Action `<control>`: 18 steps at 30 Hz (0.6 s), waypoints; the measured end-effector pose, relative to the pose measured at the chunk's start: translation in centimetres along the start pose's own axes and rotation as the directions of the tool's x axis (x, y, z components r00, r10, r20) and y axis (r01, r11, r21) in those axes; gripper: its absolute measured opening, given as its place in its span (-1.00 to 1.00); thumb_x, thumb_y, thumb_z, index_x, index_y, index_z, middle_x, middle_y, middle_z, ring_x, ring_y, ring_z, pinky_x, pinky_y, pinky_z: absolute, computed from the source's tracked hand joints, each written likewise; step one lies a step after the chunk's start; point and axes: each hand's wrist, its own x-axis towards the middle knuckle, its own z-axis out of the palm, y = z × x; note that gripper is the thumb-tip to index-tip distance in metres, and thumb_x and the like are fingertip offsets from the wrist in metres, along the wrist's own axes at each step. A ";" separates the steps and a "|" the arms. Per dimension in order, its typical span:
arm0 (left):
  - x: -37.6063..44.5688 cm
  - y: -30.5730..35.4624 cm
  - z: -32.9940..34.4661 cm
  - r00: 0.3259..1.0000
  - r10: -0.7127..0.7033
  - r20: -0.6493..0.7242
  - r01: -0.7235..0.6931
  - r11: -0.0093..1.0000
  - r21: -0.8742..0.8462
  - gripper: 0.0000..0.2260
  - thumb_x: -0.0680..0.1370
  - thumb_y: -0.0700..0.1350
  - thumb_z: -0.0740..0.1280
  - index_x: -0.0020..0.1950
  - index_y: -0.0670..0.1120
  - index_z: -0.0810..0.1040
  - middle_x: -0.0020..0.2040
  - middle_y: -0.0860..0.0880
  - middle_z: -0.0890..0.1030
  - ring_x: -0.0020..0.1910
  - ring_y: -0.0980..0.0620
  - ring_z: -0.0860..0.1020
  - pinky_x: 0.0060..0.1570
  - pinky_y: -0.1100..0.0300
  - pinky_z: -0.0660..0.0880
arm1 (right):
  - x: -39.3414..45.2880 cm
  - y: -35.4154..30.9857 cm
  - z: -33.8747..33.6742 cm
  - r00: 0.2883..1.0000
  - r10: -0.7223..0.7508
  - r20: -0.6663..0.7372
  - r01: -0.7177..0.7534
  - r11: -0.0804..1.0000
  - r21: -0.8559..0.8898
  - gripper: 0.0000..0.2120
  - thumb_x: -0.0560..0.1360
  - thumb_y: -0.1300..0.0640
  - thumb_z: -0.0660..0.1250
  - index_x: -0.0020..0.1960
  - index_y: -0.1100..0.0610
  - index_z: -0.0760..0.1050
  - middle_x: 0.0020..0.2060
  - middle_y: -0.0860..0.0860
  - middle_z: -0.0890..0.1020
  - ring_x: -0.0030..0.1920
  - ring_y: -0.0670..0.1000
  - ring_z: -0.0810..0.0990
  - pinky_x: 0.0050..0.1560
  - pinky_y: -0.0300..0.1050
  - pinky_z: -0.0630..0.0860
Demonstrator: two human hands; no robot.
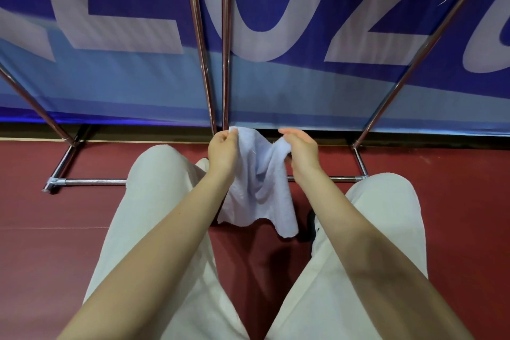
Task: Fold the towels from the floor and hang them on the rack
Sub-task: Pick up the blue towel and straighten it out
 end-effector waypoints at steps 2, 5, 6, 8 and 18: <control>-0.3 0.3 0.3 1.000 0.001 0.013 0.000 1.000 -0.031 -0.80 0.63 -0.09 0.22 -0.14 -0.14 0.49 -0.24 -0.07 0.44 -0.26 0.06 0.37 -0.24 0.23 0.36 | -0.5 -0.3 0.9 0.998 -0.001 0.062 0.000 1.000 0.007 -0.73 0.50 0.39 0.18 -0.21 0.14 0.57 -0.31 0.05 0.55 -0.28 -0.01 0.50 -0.26 -0.17 0.44; -0.6 0.5 0.9 0.999 0.000 0.033 0.002 0.999 -0.053 -0.83 0.62 -0.10 0.22 -0.09 -0.14 0.51 -0.16 -0.10 0.51 -0.16 0.01 0.43 -0.10 0.14 0.43 | -1.1 -0.7 1.5 0.989 0.016 0.150 -0.019 1.000 0.019 -0.76 0.51 0.41 0.16 -0.21 0.19 0.53 -0.32 0.09 0.53 -0.32 0.00 0.51 -0.36 -0.22 0.48; -0.6 0.4 1.1 0.999 -0.002 0.047 0.005 0.999 -0.053 -0.81 0.62 -0.10 0.22 -0.13 -0.12 0.52 -0.15 -0.11 0.53 -0.15 0.00 0.45 -0.06 0.08 0.44 | -1.3 -0.8 1.6 0.986 0.019 0.168 -0.026 0.999 0.040 -0.76 0.51 0.42 0.15 -0.20 0.21 0.53 -0.31 0.11 0.53 -0.31 0.00 0.52 -0.37 -0.23 0.51; -0.9 0.2 1.6 0.996 -0.007 0.092 0.010 0.999 -0.032 -0.75 0.64 -0.10 0.21 -0.21 -0.08 0.54 -0.17 -0.07 0.59 -0.15 0.02 0.51 -0.02 0.06 0.47 | -1.4 -1.1 1.5 0.980 0.033 0.194 -0.052 0.994 0.095 -0.75 0.51 0.44 0.13 -0.18 0.24 0.52 -0.27 0.15 0.56 -0.27 0.04 0.57 -0.30 -0.22 0.58; -1.7 0.2 2.6 0.982 -0.055 0.181 0.063 0.997 -0.041 -0.79 0.63 -0.09 0.22 -0.10 -0.17 0.53 -0.26 -0.12 0.47 -0.27 0.01 0.39 -0.24 0.14 0.35 | -0.8 -1.1 0.3 0.964 -0.117 0.239 0.175 0.956 -0.237 -0.89 0.54 0.35 0.24 -0.04 0.27 0.54 -0.38 0.09 0.60 -0.44 -0.14 0.60 -0.34 -0.31 0.54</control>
